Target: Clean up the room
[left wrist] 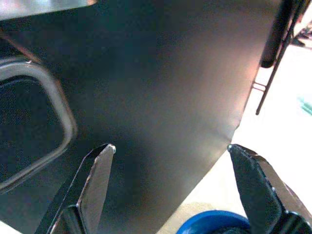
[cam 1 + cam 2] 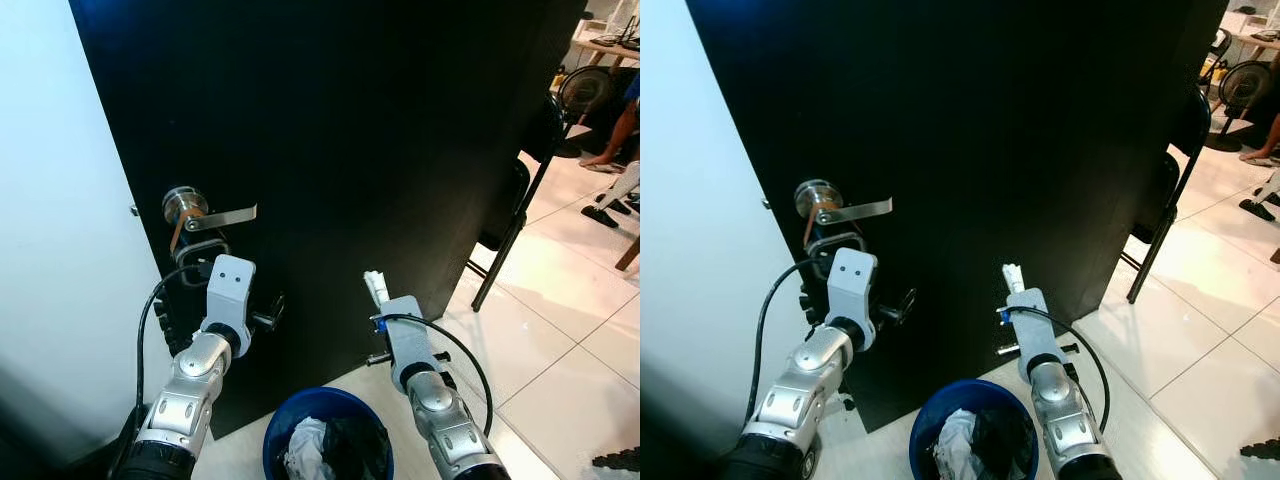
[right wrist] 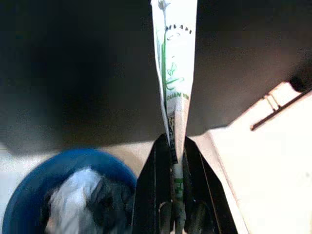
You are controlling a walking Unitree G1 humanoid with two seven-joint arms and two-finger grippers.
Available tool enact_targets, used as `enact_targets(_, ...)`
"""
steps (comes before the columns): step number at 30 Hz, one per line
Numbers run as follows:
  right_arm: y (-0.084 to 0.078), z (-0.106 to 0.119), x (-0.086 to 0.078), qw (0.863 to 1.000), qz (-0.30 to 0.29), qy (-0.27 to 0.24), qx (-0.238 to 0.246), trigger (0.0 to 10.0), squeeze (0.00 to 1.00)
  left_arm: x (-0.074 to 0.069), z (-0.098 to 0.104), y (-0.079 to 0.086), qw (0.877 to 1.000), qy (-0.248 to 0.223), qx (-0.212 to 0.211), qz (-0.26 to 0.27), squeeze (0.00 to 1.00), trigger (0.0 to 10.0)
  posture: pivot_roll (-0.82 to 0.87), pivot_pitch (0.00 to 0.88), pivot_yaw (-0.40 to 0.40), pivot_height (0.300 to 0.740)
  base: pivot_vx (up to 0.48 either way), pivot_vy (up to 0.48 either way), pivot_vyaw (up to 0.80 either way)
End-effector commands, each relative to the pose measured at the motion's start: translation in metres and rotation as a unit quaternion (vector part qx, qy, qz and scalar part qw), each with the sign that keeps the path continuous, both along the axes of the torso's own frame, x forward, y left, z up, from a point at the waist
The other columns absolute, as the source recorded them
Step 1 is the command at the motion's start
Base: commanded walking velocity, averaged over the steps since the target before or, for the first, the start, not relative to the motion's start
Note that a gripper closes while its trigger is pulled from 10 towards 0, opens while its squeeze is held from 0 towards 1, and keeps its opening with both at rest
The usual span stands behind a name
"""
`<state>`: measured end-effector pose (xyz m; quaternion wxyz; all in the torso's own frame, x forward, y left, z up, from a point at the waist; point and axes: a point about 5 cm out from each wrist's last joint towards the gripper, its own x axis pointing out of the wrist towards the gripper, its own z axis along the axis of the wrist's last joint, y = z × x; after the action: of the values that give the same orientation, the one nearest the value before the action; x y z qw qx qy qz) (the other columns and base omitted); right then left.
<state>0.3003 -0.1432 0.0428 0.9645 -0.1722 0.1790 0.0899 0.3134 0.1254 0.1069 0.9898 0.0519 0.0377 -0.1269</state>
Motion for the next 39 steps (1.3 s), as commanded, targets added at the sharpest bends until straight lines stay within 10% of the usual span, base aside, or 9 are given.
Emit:
enact_targets(1,0.003,-0.006,-0.002,1.000,0.018,0.022,-0.010,10.0,0.00,-0.004,-0.010,-0.001,1.000,0.016,0.018,-0.009,0.00,10.0,-0.01,0.021,-0.031,0.740,0.000,0.000,0.00)
enact_targets(7,0.030,-0.049,-0.016,0.947,0.221,0.166,-0.165,10.0,0.00,-0.032,-0.034,0.021,0.981,0.034,0.165,-0.091,0.00,10.0,0.02,0.133,-0.080,0.740,0.000,0.000,0.00)
enact_targets(21,0.050,-0.049,-0.008,0.969,0.160,0.150,-0.114,10.0,0.00,-0.095,-0.038,0.046,0.954,0.082,0.215,-0.194,0.00,10.0,0.08,0.291,-0.104,0.740,0.000,0.000,0.00)
enact_targets(39,0.034,-0.044,0.002,0.972,0.132,0.129,-0.146,10.0,0.00,-0.105,-0.032,0.036,0.943,0.077,0.195,-0.258,0.00,10.0,0.08,0.283,-0.084,0.740,0.000,0.000,0.00)
